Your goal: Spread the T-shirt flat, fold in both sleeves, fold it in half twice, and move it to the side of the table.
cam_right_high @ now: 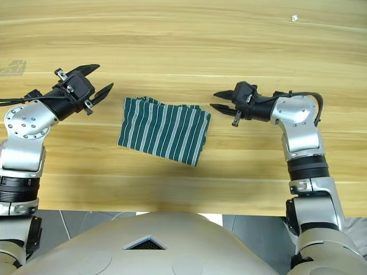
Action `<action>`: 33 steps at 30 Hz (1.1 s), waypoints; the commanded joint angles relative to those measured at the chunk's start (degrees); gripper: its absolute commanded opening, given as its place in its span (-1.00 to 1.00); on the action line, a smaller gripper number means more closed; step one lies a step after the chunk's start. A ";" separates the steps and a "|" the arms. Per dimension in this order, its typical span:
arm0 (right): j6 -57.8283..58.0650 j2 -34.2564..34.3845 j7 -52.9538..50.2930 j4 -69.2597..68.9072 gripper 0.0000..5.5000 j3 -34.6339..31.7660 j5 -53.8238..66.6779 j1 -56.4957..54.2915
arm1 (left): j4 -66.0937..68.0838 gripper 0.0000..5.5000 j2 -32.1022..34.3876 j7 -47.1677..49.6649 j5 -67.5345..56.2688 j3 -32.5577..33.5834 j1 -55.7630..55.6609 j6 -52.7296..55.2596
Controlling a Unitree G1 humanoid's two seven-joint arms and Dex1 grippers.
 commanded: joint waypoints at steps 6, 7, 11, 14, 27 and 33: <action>-10.53 12.02 -1.57 -8.68 -0.52 4.38 1.28 0.02 | 0.35 0.16 -10.77 15.17 -2.52 8.86 2.52 -3.04; -13.61 13.76 -3.49 -5.65 -0.52 7.16 -3.34 -1.00 | 1.11 0.16 -13.13 18.31 -3.01 10.24 2.62 -3.71; -19.49 19.59 -7.54 4.57 -0.52 13.90 -12.37 -4.14 | 2.75 0.16 -17.69 22.38 -3.65 10.52 3.00 -5.88; -23.06 22.92 -9.65 10.94 -0.52 15.94 -15.27 -7.20 | 3.79 0.16 -19.34 22.47 -3.69 9.55 4.13 -5.97; -30.48 25.06 -17.31 34.91 -0.52 16.10 -21.92 -13.50 | 5.32 0.16 -22.73 22.41 -3.55 6.77 5.70 -6.64; -29.92 23.26 -21.98 38.05 -0.52 17.03 -25.27 -12.12 | 5.90 0.16 -23.16 22.85 -3.32 6.15 6.10 -6.58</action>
